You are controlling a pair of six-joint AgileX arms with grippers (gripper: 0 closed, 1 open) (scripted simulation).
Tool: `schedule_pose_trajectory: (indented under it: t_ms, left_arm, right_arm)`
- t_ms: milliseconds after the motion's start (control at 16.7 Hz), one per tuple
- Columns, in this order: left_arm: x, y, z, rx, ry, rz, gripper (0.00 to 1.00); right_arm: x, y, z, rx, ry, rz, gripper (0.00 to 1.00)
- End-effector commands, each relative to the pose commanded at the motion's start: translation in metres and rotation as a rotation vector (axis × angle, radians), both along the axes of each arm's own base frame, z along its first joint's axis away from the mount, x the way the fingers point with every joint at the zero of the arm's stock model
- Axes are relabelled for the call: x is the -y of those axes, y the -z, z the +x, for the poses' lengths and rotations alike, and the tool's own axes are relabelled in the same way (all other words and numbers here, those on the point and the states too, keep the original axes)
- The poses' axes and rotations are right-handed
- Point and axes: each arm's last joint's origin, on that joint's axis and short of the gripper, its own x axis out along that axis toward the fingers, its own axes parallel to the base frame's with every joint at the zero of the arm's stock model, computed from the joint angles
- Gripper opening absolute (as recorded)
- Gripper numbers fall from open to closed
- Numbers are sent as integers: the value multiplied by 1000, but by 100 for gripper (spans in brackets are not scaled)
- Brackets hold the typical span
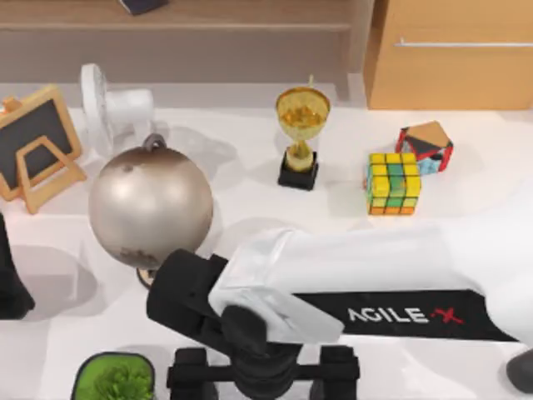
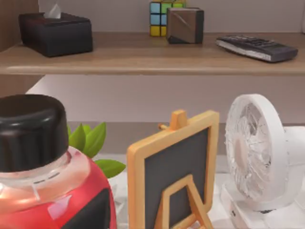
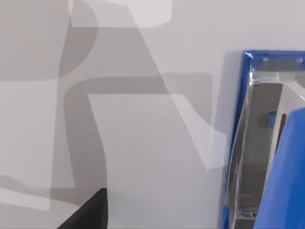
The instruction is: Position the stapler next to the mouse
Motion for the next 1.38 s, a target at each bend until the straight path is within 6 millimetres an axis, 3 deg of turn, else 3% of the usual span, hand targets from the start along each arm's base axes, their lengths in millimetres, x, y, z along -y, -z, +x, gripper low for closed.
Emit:
schedule_pose_trajectory:
  t_ms: [720, 1380]
  left_arm:
    - [0, 0, 0, 0, 0, 0, 100]
    - [0, 0, 0, 0, 0, 0, 100]
  right_arm:
    - [0, 0, 0, 0, 0, 0, 2]
    - [4, -7, 0, 3, -2, -15, 0]
